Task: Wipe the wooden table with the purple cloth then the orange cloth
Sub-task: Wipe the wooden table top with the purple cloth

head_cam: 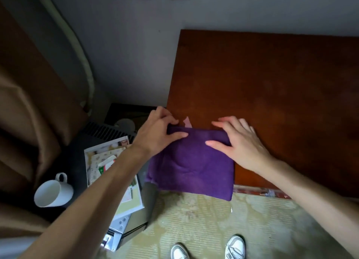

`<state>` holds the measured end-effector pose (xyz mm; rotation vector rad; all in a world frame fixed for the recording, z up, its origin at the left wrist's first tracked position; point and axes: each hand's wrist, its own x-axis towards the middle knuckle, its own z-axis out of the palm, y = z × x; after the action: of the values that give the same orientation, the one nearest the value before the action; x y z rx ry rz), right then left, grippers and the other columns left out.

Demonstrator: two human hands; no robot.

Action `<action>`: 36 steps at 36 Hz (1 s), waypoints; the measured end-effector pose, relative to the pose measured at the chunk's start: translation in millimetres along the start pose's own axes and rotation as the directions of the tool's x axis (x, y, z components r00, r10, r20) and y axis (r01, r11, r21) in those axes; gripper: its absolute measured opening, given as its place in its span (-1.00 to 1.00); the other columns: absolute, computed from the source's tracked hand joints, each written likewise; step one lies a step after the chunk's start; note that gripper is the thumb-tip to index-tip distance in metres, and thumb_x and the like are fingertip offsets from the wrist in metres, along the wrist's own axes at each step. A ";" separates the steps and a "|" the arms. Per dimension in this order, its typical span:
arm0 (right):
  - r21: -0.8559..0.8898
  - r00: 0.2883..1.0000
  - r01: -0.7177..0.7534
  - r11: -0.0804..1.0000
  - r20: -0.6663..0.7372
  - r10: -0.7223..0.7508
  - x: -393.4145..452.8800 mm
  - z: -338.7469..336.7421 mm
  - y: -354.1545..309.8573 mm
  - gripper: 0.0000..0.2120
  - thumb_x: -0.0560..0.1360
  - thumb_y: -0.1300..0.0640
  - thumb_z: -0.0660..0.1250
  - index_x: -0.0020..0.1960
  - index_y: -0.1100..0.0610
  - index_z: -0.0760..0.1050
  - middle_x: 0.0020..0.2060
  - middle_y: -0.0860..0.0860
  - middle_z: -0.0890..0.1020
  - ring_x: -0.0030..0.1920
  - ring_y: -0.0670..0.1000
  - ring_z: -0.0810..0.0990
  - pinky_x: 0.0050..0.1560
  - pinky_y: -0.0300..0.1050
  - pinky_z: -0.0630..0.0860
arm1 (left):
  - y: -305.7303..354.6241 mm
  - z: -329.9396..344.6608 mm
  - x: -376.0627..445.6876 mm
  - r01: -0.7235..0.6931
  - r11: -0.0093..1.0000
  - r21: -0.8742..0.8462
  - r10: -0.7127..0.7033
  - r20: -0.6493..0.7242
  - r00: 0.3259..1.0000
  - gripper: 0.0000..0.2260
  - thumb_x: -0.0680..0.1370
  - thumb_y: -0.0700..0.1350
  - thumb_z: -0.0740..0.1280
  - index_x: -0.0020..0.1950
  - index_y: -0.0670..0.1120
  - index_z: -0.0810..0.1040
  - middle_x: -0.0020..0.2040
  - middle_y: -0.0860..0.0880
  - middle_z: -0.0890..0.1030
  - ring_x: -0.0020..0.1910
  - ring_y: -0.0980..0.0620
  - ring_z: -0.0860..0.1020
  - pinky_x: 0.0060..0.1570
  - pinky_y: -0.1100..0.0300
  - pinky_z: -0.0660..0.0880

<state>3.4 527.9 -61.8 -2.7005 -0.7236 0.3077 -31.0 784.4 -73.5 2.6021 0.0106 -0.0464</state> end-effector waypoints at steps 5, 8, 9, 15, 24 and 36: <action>-0.026 0.997 -0.021 0.999 0.070 0.023 4.4 -0.1 -13.4 -0.34 0.52 -0.34 0.31 0.48 0.01 0.39 0.28 0.00 0.44 0.29 0.02 0.36 0.32 0.03 0.42 | 18.7 -11.7 2.9 -0.031 0.995 0.093 0.016 0.156 0.988 -0.60 0.41 0.10 0.57 0.07 -0.04 0.48 0.13 0.03 0.42 0.17 -0.03 0.45 0.12 0.09 0.42; -0.019 0.989 -0.088 0.996 0.114 0.090 11.8 -3.2 -18.2 -0.39 0.49 -0.33 0.38 0.36 0.05 0.43 0.17 0.03 0.42 0.26 0.07 0.33 0.30 0.04 0.43 | 25.3 -14.5 6.2 0.027 0.995 0.095 -0.046 0.211 0.976 -0.59 0.43 0.04 0.57 0.07 -0.02 0.41 0.07 0.00 0.52 0.12 -0.07 0.53 0.10 0.04 0.45; -0.040 0.987 -0.083 0.996 0.133 0.088 14.8 -4.3 -18.3 -0.39 0.49 -0.34 0.38 0.33 0.06 0.44 0.13 0.02 0.37 0.25 0.06 0.31 0.30 0.05 0.43 | 26.3 -16.1 8.5 0.045 0.994 0.105 -0.069 0.241 0.968 -0.58 0.44 0.04 0.56 0.13 -0.03 0.42 0.07 0.00 0.54 0.13 -0.07 0.54 0.14 0.04 0.44; 0.039 0.967 -0.044 0.998 0.252 0.033 24.0 -17.6 -13.0 -0.55 0.49 -0.34 0.38 0.12 -0.06 0.33 0.09 -0.11 0.36 0.16 0.02 0.41 0.12 -0.02 0.41 | 30.9 -33.1 22.9 -0.052 0.987 0.149 -0.013 0.407 0.913 -0.85 0.57 0.02 0.43 0.03 -0.01 0.53 0.10 -0.04 0.45 0.16 -0.06 0.47 0.01 0.20 0.24; 0.067 0.940 0.273 0.960 -0.233 -0.251 18.8 -100.9 -26.5 -0.60 0.42 -0.25 0.47 0.02 -0.04 0.38 -0.13 -0.19 0.47 -0.15 -0.21 0.38 0.01 -0.18 0.22 | 66.0 -121.1 18.3 -0.324 0.942 0.083 0.307 0.168 0.937 -0.91 0.59 -0.06 0.41 0.01 -0.01 0.52 -0.19 0.13 0.52 -0.23 0.16 0.48 -0.16 0.33 0.37; -0.149 0.900 0.433 0.889 0.030 -0.434 -30.8 -3.9 4.3 -0.61 0.55 -0.43 0.15 -0.07 -0.13 0.46 -0.06 -0.21 0.44 -0.07 -0.14 0.46 -0.02 -0.03 0.39 | 5.2 -24.2 -66.7 -0.441 0.884 0.152 0.403 0.228 0.886 -0.66 0.59 0.21 0.21 0.14 0.05 0.64 0.34 0.05 0.53 0.21 0.07 0.50 0.14 -0.03 0.53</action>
<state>-19.7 507.5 -56.1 -2.5738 -1.3682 0.1377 -96.8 792.4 -47.7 2.7268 -0.6662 -0.1447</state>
